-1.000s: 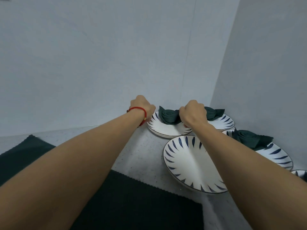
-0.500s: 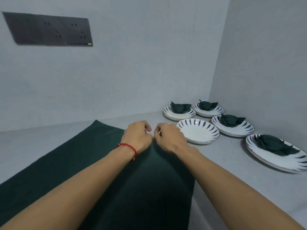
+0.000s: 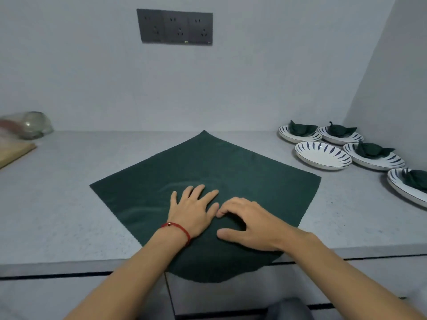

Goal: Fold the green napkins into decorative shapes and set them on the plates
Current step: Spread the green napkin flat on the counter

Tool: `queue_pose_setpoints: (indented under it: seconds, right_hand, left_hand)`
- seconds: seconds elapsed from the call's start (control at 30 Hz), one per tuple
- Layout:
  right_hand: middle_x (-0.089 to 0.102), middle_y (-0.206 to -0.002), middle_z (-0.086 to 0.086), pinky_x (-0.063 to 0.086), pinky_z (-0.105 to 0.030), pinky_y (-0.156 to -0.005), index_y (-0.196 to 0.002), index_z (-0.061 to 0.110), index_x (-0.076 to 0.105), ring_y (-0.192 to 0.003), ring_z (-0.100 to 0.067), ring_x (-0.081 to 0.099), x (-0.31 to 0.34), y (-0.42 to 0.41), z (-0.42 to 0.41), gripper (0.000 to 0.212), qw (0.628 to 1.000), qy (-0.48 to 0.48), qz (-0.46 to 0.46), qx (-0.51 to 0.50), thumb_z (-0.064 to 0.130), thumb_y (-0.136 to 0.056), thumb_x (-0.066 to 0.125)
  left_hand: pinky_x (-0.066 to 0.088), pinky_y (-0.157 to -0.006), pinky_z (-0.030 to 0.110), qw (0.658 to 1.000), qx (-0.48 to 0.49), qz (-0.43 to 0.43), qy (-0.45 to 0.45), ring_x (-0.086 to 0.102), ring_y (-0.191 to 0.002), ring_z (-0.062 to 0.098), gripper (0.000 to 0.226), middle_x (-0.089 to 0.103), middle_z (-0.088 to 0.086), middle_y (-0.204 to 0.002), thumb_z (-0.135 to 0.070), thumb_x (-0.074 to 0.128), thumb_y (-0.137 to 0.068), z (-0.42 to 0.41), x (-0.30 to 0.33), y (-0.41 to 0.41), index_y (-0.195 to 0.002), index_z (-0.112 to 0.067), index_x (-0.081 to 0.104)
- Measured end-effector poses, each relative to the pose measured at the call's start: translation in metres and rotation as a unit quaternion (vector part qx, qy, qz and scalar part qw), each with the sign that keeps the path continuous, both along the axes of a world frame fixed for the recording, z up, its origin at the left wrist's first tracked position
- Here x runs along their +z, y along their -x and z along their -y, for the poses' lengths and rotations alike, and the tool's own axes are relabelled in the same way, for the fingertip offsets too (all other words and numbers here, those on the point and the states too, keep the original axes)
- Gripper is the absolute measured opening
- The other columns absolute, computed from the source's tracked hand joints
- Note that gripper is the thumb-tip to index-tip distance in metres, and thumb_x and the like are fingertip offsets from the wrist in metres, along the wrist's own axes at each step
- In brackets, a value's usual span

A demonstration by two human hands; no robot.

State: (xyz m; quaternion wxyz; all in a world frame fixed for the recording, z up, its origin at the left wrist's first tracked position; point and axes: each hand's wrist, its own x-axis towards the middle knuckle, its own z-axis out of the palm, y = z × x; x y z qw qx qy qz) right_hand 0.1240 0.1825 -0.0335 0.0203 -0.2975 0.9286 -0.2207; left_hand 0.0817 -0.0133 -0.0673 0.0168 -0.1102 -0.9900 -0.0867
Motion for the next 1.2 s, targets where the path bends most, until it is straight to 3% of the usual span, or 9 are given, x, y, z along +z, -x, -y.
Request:
queue_pose_setpoints:
  seconds: [0.13, 0.2, 0.37, 0.43, 0.57, 0.77, 0.87, 0.97, 1.2]
  right_hand:
    - [0.026, -0.159, 0.021, 0.009, -0.029, -0.125, -0.15, 0.042, 0.035, -0.148, -0.001, 0.015, -0.015, -0.032, 0.003, 0.075, 0.991, -0.106, -0.04, 0.066, 0.074, -0.085, 0.055]
    - [0.032, -0.161, 0.017, 0.019, -0.039, -0.125, -0.15, 0.043, 0.04, -0.152, -0.009, 0.021, -0.032, -0.036, 0.004, 0.06, 0.984, -0.107, -0.115, 0.081, 0.066, -0.095, 0.044]
    - [0.074, -0.1, 0.023, 0.054, -0.03, -0.088, -0.1, 0.034, 0.073, -0.1, 0.002, 0.067, -0.028, -0.021, 0.005, 0.031, 0.988, 0.09, -0.127, 0.014, 0.052, -0.101, 0.049]
    - [0.064, -0.069, 0.013, 0.049, -0.03, -0.069, -0.082, 0.023, 0.067, -0.065, -0.005, 0.056, -0.012, -0.003, 0.011, 0.029, 0.986, 0.132, -0.094, -0.038, 0.045, -0.099, 0.058]
    - [0.047, -0.052, 0.011, 0.038, -0.023, -0.059, -0.057, 0.015, 0.054, -0.051, -0.002, 0.04, 0.016, 0.036, 0.017, 0.048, 0.975, 0.161, 0.092, -0.12, 0.041, -0.096, 0.065]
    - [0.077, -0.085, -0.007, 0.057, -0.029, -0.076, -0.083, 0.009, 0.077, -0.073, -0.014, 0.07, 0.023, 0.084, 0.016, 0.032, 0.928, 0.156, 0.317, -0.121, 0.036, -0.097, 0.066]
    - [0.079, -0.093, -0.003, 0.059, -0.033, -0.086, -0.091, 0.015, 0.08, -0.083, -0.014, 0.074, 0.026, 0.092, 0.014, 0.033, 0.921, 0.138, 0.353, -0.084, 0.04, -0.1, 0.061]
    - [0.073, -0.082, 0.015, 0.05, -0.024, -0.078, -0.082, 0.027, 0.074, -0.074, 0.0, 0.067, 0.032, 0.094, 0.011, 0.04, 0.957, 0.13, 0.251, -0.073, 0.06, -0.095, 0.056]
    - [0.062, -0.12, 0.03, 0.047, -0.016, -0.093, -0.126, 0.046, 0.058, -0.109, 0.007, 0.058, 0.028, 0.096, -0.008, 0.057, 0.994, 0.058, 0.088, -0.011, 0.059, -0.075, 0.08]
  left_hand:
    - [0.001, -0.121, 0.06, 1.0, -0.009, 0.003, -0.011, 0.003, -0.154, 0.02, 0.05, 0.012, -0.011, -0.166, -0.055, 0.021, -0.103, 0.008, -0.004, -0.001, -0.153, -0.051, 0.019]
    - [-0.001, -0.121, 0.059, 1.0, -0.02, 0.006, -0.013, 0.003, -0.154, 0.019, 0.05, 0.011, -0.011, -0.166, -0.053, 0.021, -0.104, 0.009, -0.004, -0.004, -0.154, -0.049, 0.019]
    - [0.004, -0.123, 0.053, 0.981, -0.083, 0.032, -0.175, 0.027, -0.146, 0.004, 0.038, 0.038, -0.015, -0.155, -0.043, 0.035, -0.106, 0.035, 0.011, -0.012, -0.141, -0.041, 0.049]
    - [0.019, -0.122, 0.047, 0.951, -0.096, 0.054, -0.29, 0.048, -0.13, -0.001, 0.034, 0.06, -0.02, -0.134, -0.034, 0.035, -0.107, 0.052, 0.023, -0.018, -0.12, -0.036, 0.067]
    - [0.04, -0.109, 0.035, 0.892, -0.088, 0.12, -0.426, 0.06, -0.116, 0.012, 0.044, 0.073, -0.008, -0.112, -0.037, 0.031, -0.095, 0.075, 0.048, -0.025, -0.119, -0.032, 0.067]
    - [0.056, -0.087, 0.028, 0.953, -0.169, 0.142, -0.208, 0.065, -0.102, 0.008, 0.084, 0.061, -0.02, -0.125, -0.014, 0.069, -0.073, 0.091, 0.069, -0.004, -0.14, -0.054, 0.037]
    - [0.053, -0.089, 0.025, 0.961, -0.182, 0.041, -0.206, 0.066, -0.097, 0.003, 0.061, 0.067, -0.02, -0.116, -0.014, 0.067, -0.085, 0.082, 0.064, 0.016, -0.133, -0.046, 0.049]
    - [0.053, -0.08, 0.03, 0.963, -0.155, -0.02, -0.218, 0.063, -0.075, 0.004, 0.026, 0.072, -0.015, -0.086, -0.016, 0.058, -0.095, 0.074, 0.059, 0.04, -0.104, -0.038, 0.068]
    - [0.055, -0.082, 0.028, 0.967, -0.037, 0.07, -0.241, 0.07, -0.09, 0.007, 0.033, 0.075, -0.013, -0.09, -0.044, 0.048, -0.101, 0.073, 0.057, 0.088, -0.079, -0.033, 0.069]
